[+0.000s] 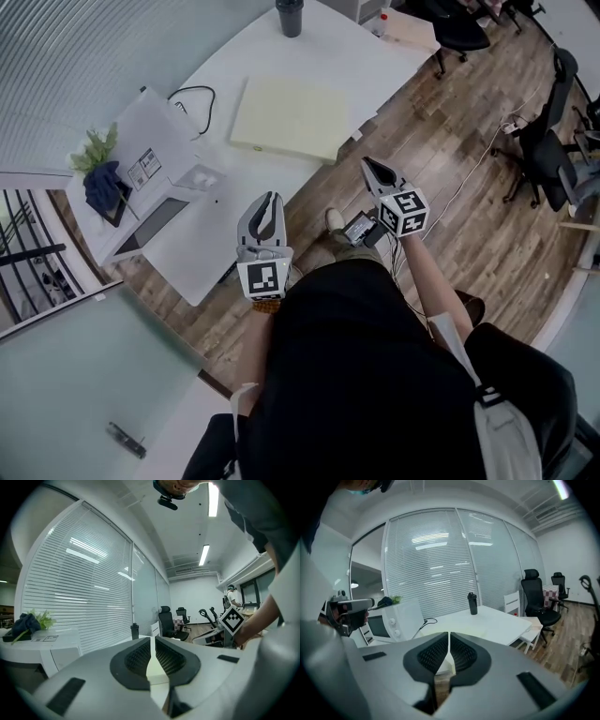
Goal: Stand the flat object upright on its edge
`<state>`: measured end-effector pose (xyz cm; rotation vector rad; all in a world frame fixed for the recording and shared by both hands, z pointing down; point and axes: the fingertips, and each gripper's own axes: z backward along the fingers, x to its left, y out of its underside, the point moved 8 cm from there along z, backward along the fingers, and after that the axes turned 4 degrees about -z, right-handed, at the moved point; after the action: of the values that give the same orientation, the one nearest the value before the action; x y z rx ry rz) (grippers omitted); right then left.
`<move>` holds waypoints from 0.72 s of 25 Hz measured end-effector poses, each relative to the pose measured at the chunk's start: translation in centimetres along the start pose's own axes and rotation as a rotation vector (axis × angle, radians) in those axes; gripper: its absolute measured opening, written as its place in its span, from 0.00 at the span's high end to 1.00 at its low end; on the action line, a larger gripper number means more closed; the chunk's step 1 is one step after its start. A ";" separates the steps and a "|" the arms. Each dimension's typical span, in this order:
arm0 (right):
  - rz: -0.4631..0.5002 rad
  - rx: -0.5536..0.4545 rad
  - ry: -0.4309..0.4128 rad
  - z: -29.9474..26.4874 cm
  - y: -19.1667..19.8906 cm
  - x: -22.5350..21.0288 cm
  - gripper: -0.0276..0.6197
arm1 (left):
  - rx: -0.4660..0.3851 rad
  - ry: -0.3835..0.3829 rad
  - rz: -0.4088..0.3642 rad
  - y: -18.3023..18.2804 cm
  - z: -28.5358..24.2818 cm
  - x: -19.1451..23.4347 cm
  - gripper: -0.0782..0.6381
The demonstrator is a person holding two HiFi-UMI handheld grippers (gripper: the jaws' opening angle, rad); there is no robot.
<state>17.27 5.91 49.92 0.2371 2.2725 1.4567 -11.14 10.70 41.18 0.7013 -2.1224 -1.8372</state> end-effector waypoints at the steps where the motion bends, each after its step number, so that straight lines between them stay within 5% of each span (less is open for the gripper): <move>1: -0.033 -0.002 -0.016 -0.5 0.0 -0.4 0.94 | 0.008 0.000 0.001 0.0 -0.6 -0.3 0.84; 10: -0.307 0.109 -0.225 -5.1 2.4 -3.3 0.93 | 0.081 0.016 0.009 0.1 -5.7 -4.7 0.84; 13: -0.472 0.197 -0.309 -6.5 4.3 -4.5 0.72 | 0.096 -0.012 0.012 0.2 -6.6 -5.9 0.84; 18: -0.720 0.273 -0.342 -8.4 7.8 -6.8 0.63 | 0.124 -0.012 0.047 0.7 -7.9 -7.8 0.84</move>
<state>18.95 -0.13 61.66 -0.2242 1.9587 0.6799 -0.81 7.89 44.19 0.6628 -2.2558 -1.7019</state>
